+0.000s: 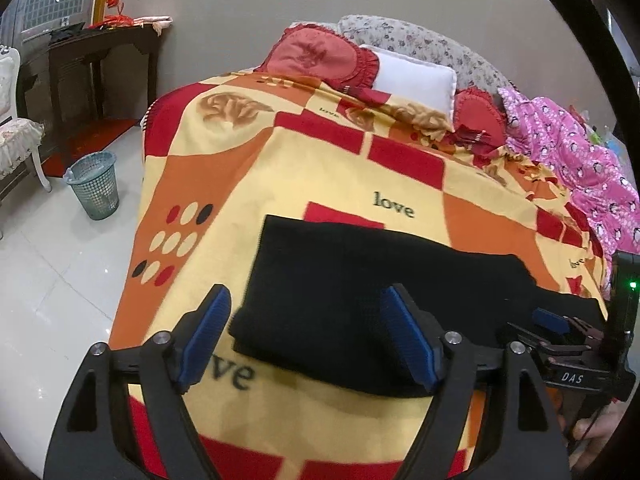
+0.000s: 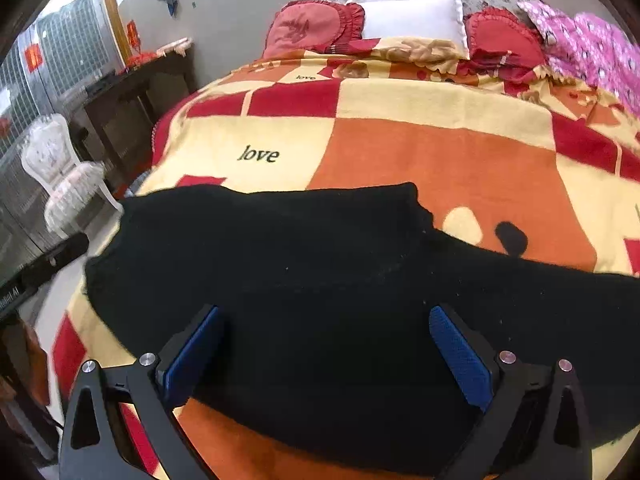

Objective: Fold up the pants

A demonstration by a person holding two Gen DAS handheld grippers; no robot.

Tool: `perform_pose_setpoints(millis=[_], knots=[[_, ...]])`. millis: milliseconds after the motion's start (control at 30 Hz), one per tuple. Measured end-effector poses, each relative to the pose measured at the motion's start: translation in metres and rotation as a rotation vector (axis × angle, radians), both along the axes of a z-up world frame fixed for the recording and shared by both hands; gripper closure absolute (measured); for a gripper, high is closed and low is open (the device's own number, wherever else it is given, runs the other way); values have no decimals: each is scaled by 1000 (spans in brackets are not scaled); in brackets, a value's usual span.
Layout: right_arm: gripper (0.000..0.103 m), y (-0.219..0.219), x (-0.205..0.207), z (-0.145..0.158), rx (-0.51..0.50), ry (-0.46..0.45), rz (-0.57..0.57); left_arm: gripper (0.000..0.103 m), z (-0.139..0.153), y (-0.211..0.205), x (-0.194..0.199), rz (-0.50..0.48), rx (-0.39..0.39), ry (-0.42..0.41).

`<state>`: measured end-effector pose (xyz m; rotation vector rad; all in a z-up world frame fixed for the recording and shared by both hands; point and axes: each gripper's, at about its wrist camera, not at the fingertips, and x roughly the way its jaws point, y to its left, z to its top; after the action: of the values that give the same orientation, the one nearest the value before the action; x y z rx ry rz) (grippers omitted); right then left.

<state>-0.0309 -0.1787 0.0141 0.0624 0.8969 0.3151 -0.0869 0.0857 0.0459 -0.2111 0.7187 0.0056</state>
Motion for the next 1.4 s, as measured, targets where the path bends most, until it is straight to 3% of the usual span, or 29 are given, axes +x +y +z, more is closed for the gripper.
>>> perform_pose_setpoints(millis=[133,267,400,600,933,1233,1400], knots=[[0,-28,-14,10,157,0,-28,23,6,-15,-6,-14,16,-15],[0,-64,-31,15,235,-45,-120,23,9,-35,-5,-53,-15,-12],[0,-96,-48,17,203,-84,-195,23,7,-60,-1,-113,-30,2],[0,-134,-66,9,197,-69,-271,23,-1,-100,12,-194,-56,47],[0,-172,-85,11,51,-93,-348,23,0,-158,19,-319,0,50],[0,-181,-92,13,-35,-72,-368,23,-3,-186,30,-380,4,113],[0,-188,-87,18,-16,-77,-375,23,9,-199,28,-419,54,92]])
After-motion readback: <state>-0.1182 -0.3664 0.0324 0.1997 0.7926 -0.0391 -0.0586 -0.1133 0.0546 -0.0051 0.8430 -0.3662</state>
